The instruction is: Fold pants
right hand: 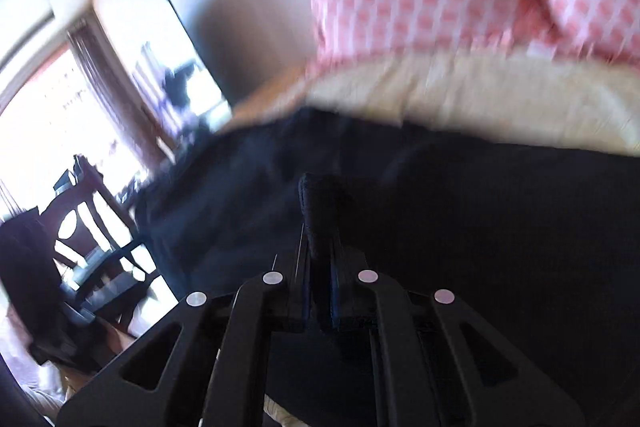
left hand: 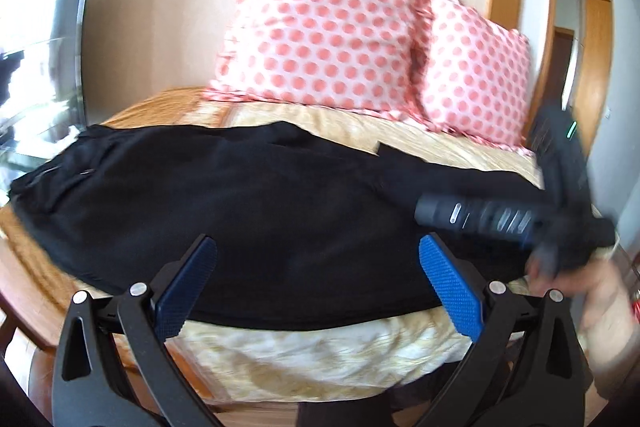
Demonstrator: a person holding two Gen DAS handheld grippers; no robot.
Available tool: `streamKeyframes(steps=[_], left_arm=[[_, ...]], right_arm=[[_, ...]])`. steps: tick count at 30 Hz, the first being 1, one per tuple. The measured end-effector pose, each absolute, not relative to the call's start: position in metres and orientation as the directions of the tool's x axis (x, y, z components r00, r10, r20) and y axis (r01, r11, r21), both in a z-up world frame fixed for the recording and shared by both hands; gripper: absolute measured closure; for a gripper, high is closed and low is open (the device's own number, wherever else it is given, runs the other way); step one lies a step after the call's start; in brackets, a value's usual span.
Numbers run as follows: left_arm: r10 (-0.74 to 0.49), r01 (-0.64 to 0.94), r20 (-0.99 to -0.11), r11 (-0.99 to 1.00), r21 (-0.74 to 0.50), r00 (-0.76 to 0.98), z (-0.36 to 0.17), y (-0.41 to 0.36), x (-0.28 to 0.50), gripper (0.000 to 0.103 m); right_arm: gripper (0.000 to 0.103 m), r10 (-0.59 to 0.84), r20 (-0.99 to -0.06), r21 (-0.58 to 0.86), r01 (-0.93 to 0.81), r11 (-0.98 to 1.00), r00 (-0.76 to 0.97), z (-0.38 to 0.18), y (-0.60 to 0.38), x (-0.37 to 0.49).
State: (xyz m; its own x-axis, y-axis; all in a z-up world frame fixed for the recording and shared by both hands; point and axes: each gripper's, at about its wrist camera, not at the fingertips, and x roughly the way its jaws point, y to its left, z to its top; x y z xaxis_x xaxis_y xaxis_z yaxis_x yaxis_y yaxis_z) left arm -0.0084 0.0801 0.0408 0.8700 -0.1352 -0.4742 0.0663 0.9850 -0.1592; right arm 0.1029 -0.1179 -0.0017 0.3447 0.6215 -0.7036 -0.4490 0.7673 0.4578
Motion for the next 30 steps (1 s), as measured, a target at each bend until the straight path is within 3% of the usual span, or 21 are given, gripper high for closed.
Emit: streamKeyframes(steps=[6,9,22,25,26,27,30], left_arm=[[-0.066,-0.033,-0.484,0.981,-0.193,0.873,0.036,0.112,-0.008,0.002],[-0.059,-0.072,-0.482,0.966,-0.25,0.874,0.035,0.128,-0.006,0.002],[-0.002,-0.23,-0.422,0.836,-0.498,0.906,0.039,0.209,-0.025,0.002],[-0.01,-0.261,-0.438,0.79,-0.555,0.899,0.033,0.227,-0.028,0.002],[-0.003,-0.278,-0.447,0.779,-0.562,0.895,0.032,0.234,-0.028,0.002],[0.005,-0.29,-0.452,0.774,-0.563,0.892,0.032,0.237,-0.029,0.002],[0.043,-0.327,-0.453,0.754,-0.57,0.89,0.033,0.254,-0.033,0.002]], right_arm=[[0.096,0.652,-0.603,0.47,-0.455,0.756,0.46,0.037,-0.127,0.11],[0.096,0.624,-0.669,0.39,-0.524,0.757,0.404,0.026,-0.107,0.102],[0.096,0.63,-0.689,0.31,-0.641,0.703,0.358,0.009,-0.074,0.071],[0.087,0.619,-0.706,0.28,-0.667,0.691,0.345,0.007,-0.072,0.06],[0.074,0.635,-0.699,0.291,-0.68,0.673,0.329,0.009,-0.072,0.058],[0.067,0.653,-0.689,0.305,-0.692,0.655,0.314,0.013,-0.073,0.055],[0.067,0.677,-0.624,0.277,-0.701,0.658,0.389,0.03,-0.078,0.051]])
